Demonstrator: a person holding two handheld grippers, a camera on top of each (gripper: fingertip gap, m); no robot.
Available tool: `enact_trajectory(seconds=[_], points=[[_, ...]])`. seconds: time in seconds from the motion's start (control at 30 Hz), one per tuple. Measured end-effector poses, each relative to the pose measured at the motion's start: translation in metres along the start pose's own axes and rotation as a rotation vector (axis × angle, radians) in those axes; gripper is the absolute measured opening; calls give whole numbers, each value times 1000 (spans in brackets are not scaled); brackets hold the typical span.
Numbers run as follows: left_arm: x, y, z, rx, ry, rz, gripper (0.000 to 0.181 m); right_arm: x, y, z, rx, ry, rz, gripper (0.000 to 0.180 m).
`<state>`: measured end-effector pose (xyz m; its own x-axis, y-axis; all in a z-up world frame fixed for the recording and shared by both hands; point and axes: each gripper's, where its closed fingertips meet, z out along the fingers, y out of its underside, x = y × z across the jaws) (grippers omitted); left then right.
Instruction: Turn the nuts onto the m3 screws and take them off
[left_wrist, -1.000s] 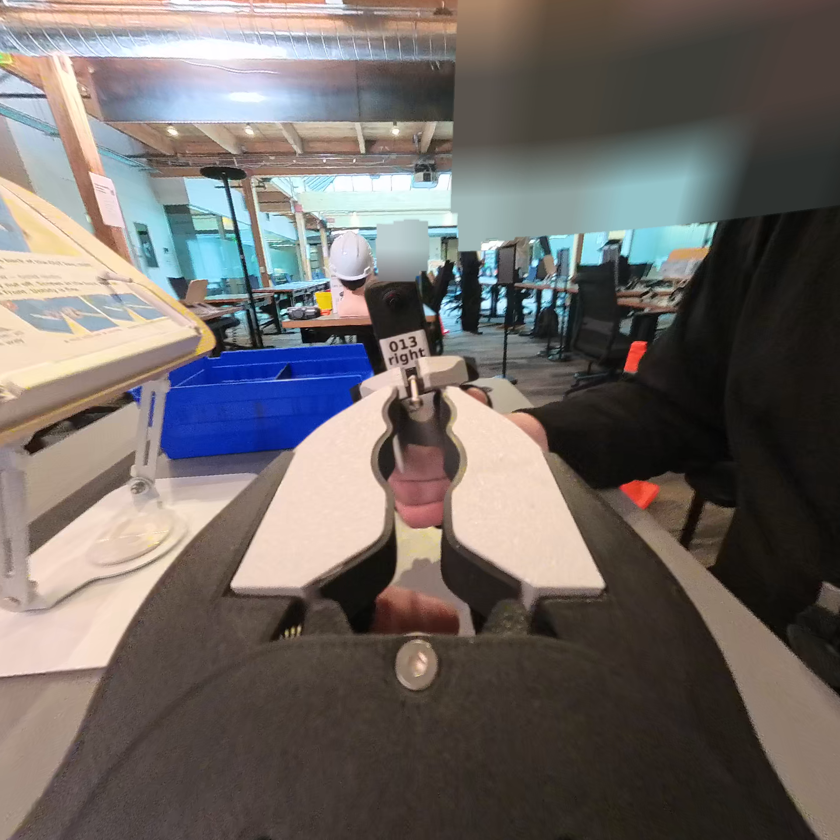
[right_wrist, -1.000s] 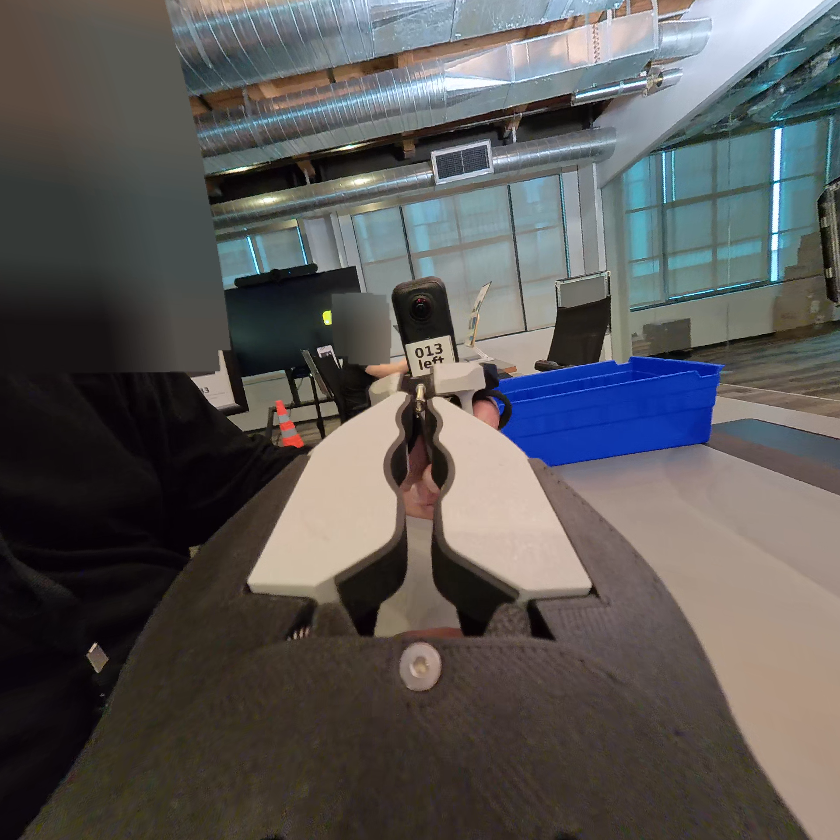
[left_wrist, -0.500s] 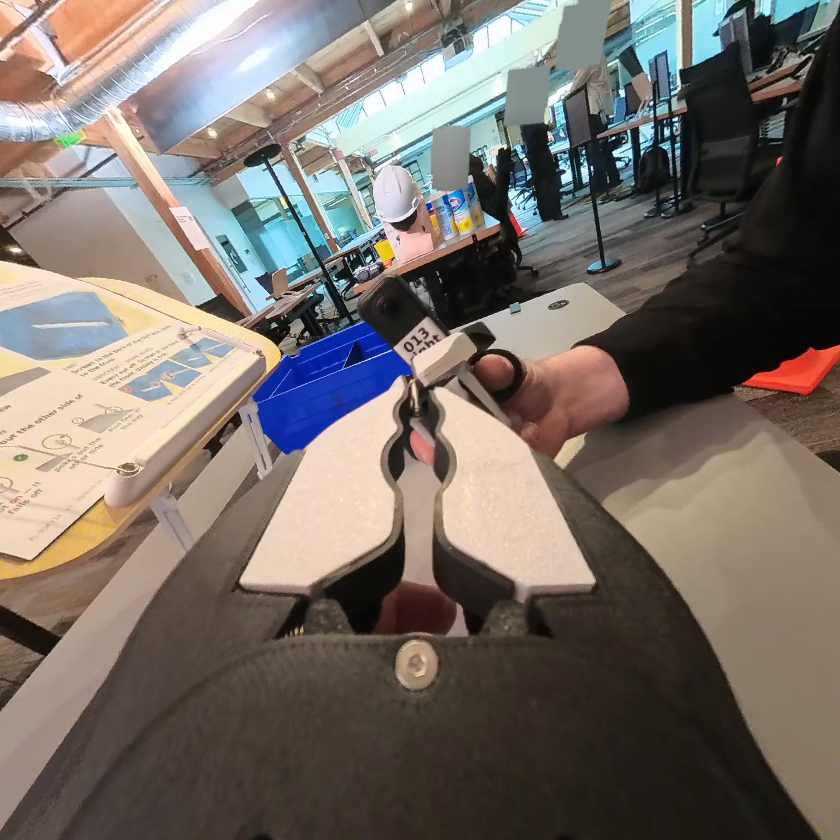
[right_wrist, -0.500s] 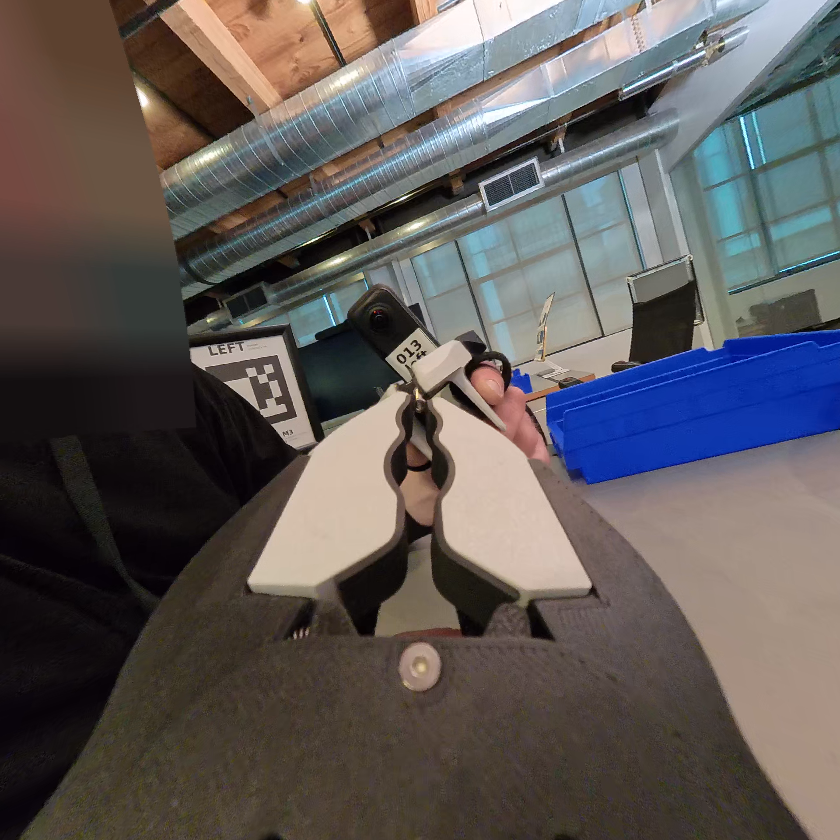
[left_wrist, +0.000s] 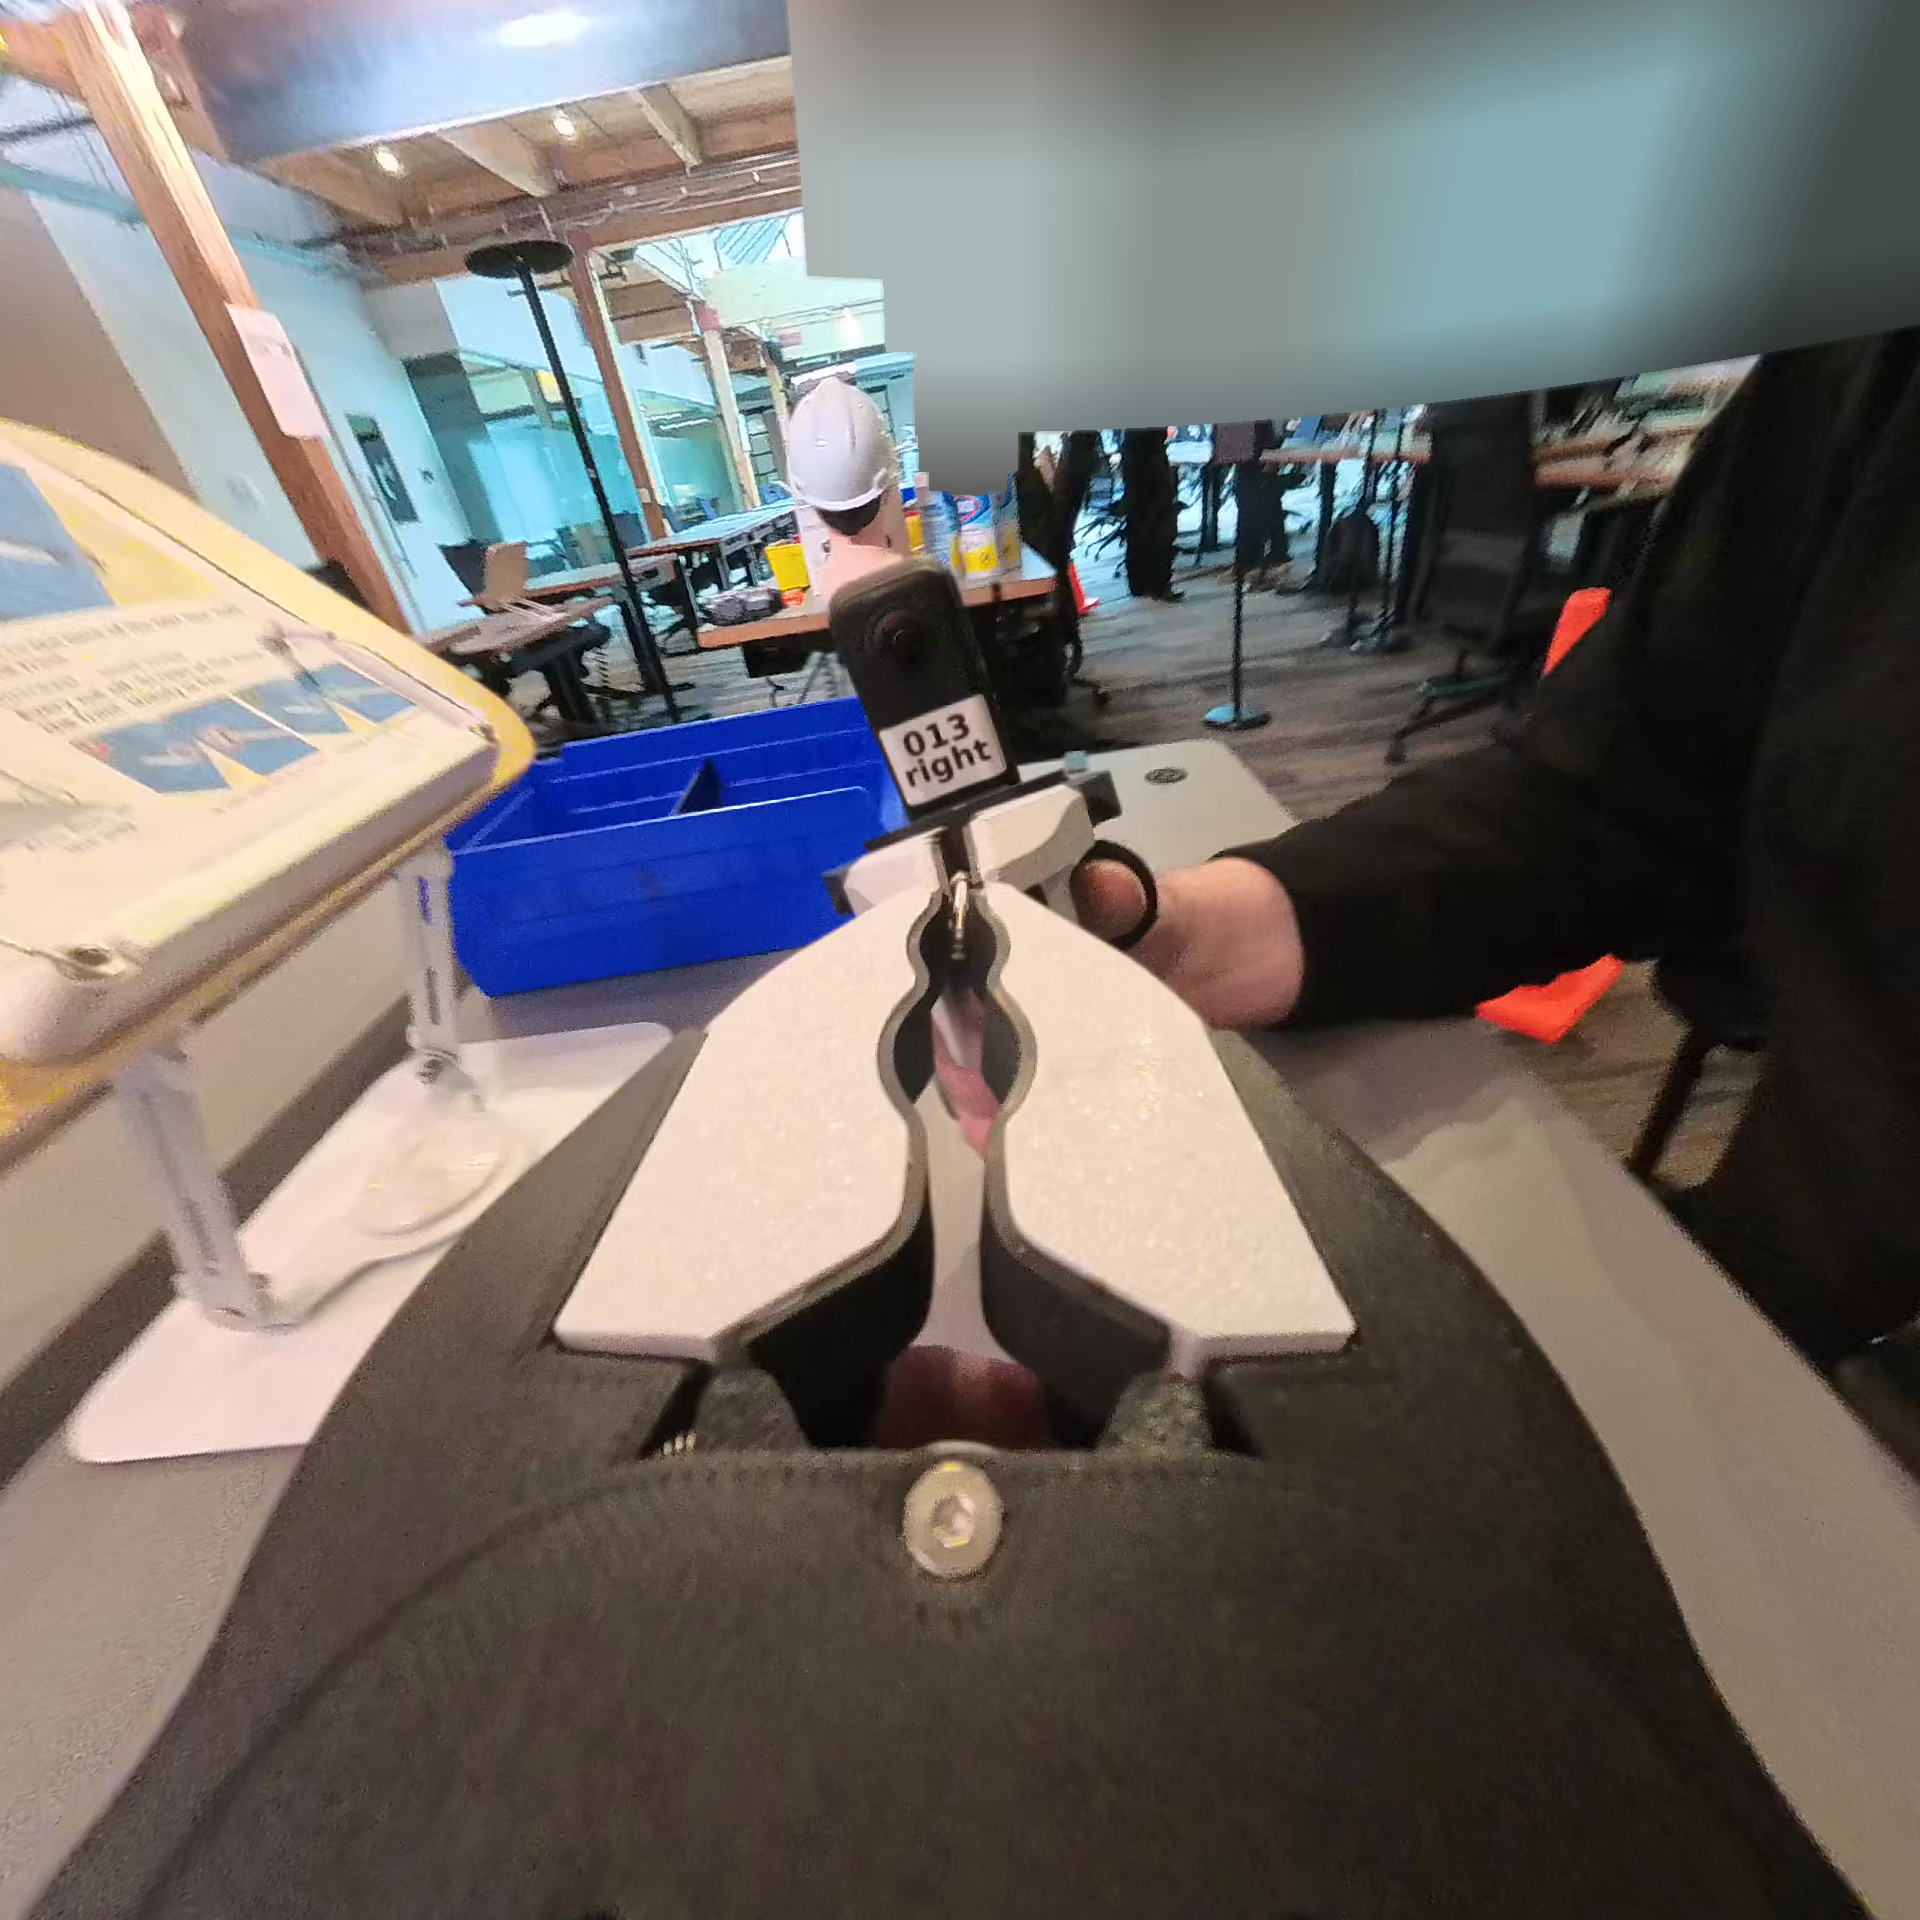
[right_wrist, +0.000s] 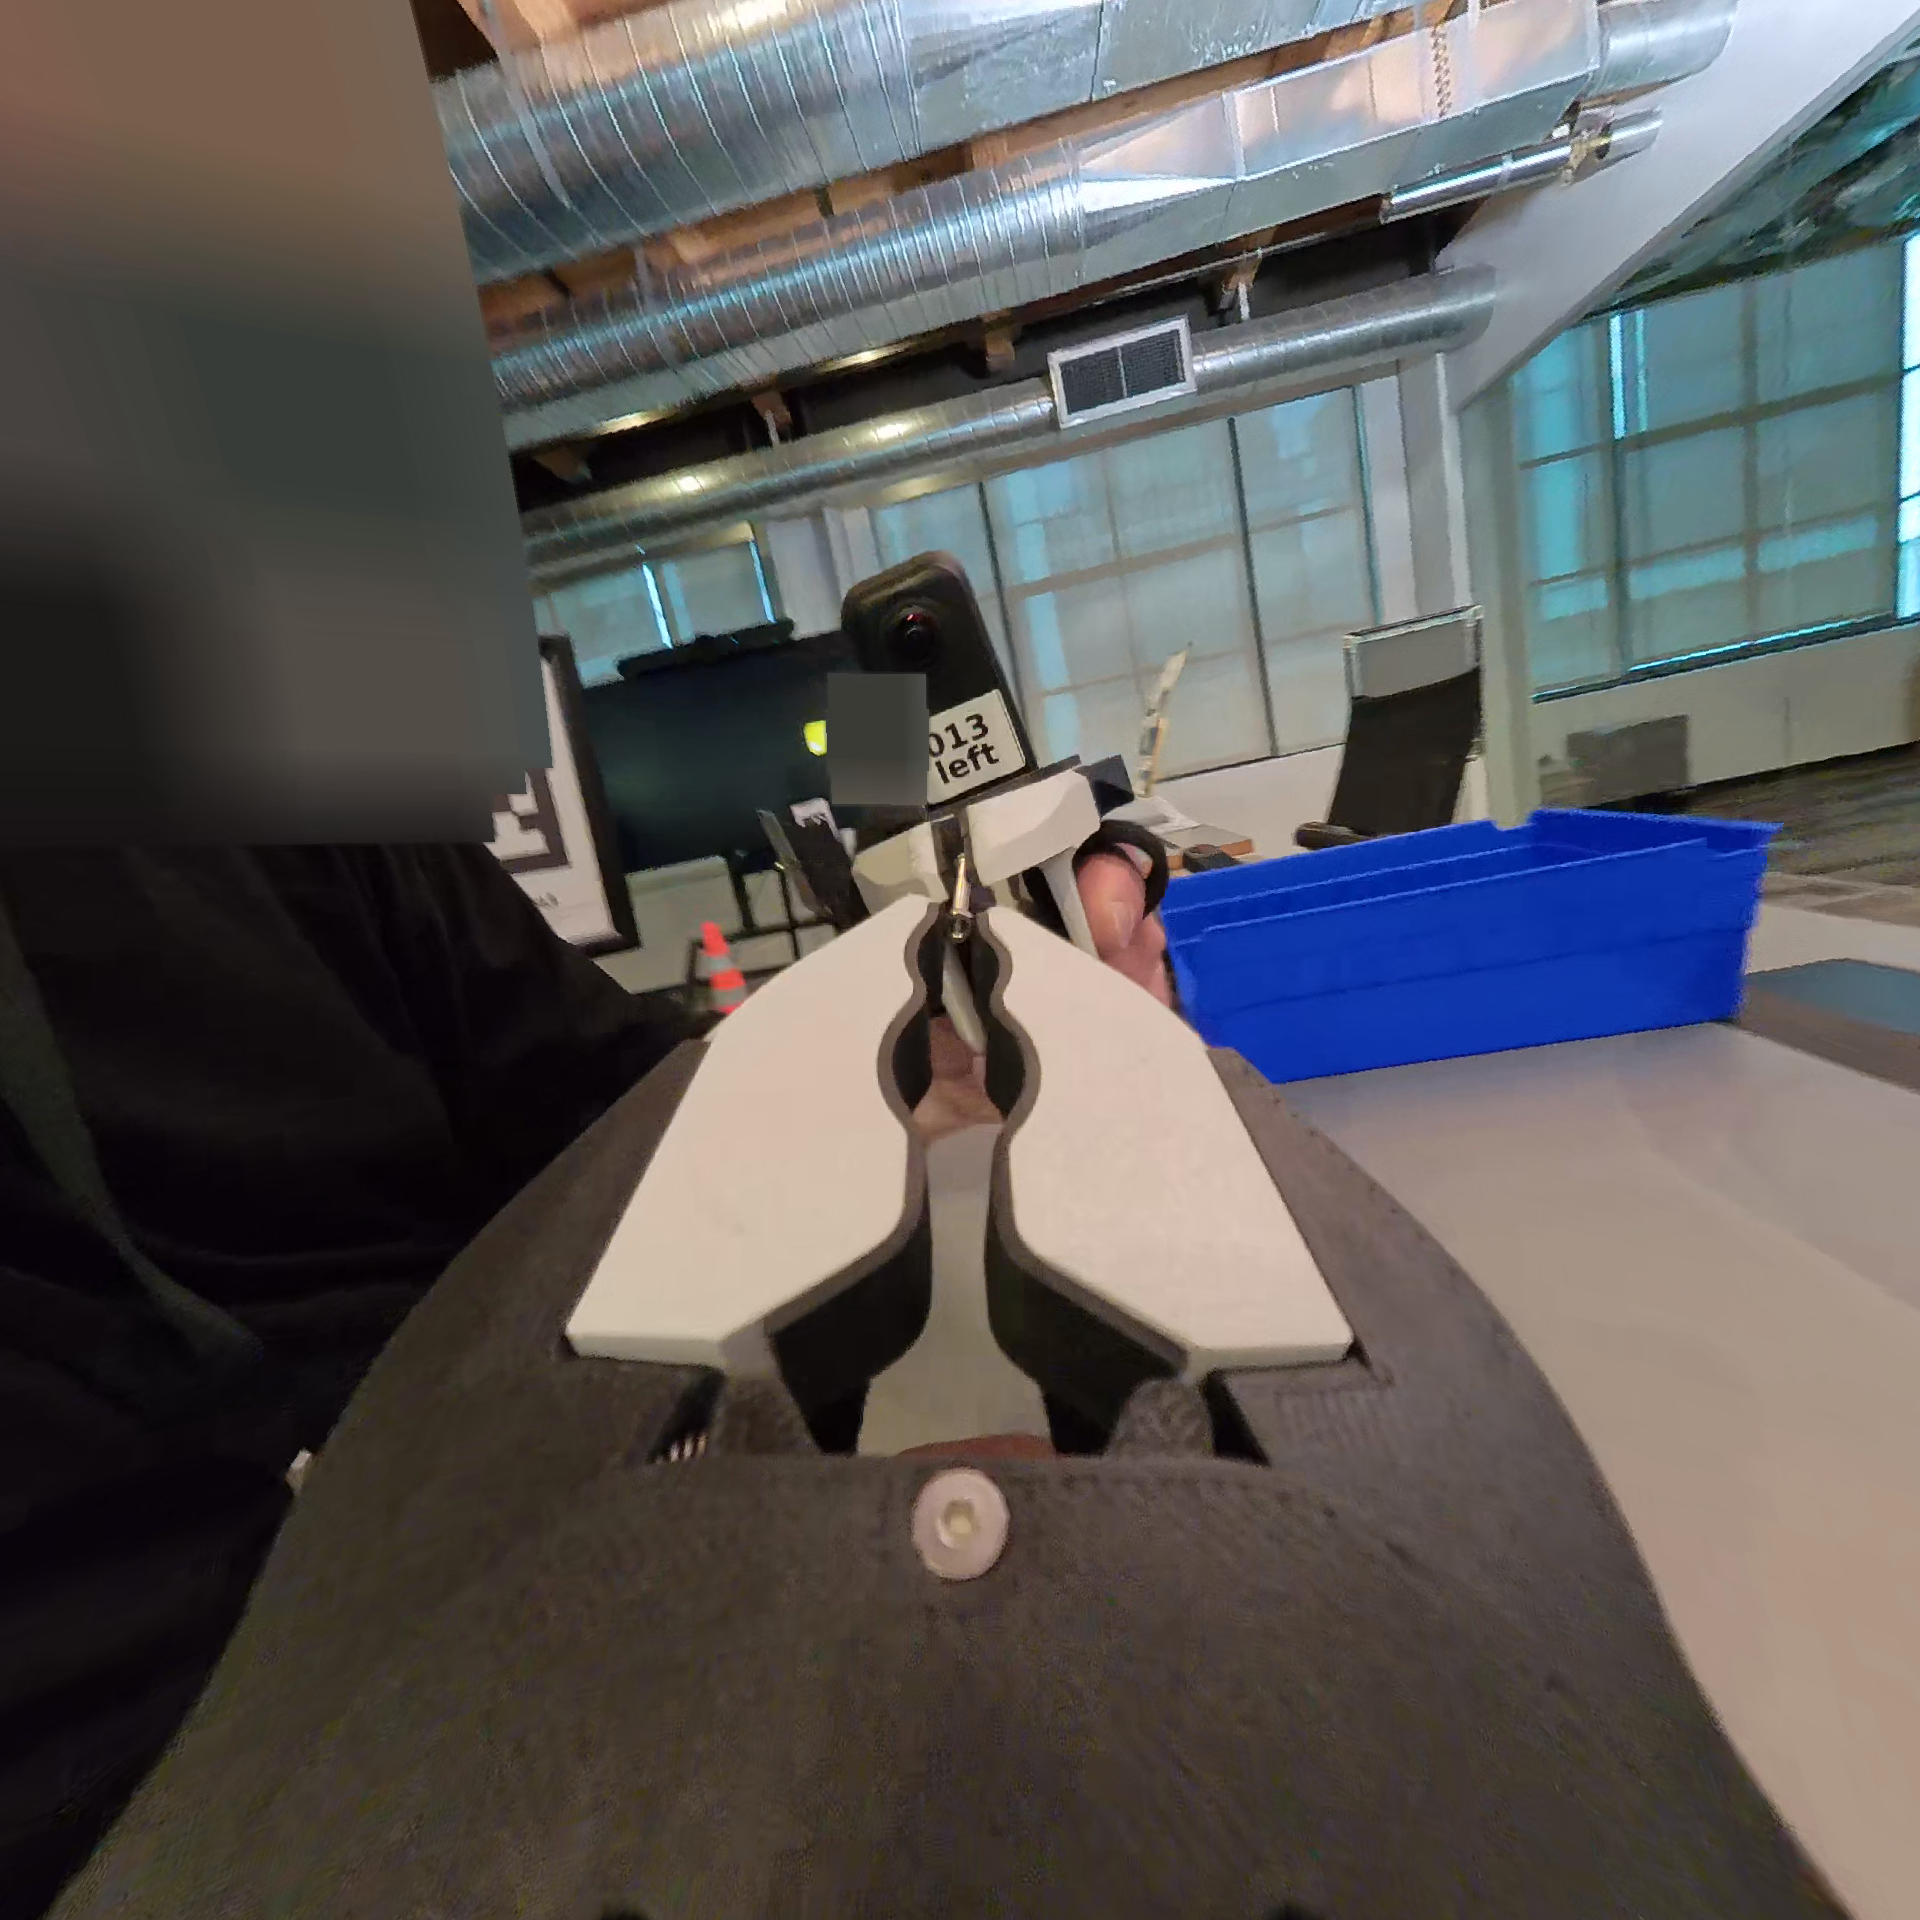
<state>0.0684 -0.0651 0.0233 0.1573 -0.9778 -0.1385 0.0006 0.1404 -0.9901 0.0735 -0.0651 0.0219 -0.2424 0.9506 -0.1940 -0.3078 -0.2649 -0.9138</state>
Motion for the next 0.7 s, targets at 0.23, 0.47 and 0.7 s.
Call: enact_trajectory(seconds=[0.23,0.47,0.7], points=[[7,7,-2,79,132,-368,3,-4,7,-1,-191,102,-342,4],[19,10,-6,149,223,-590,3,-14,17,0,-487,159,-888,4],[18,11,-6,200,237,-599,3,-12,16,0,-468,152,-860,4]])
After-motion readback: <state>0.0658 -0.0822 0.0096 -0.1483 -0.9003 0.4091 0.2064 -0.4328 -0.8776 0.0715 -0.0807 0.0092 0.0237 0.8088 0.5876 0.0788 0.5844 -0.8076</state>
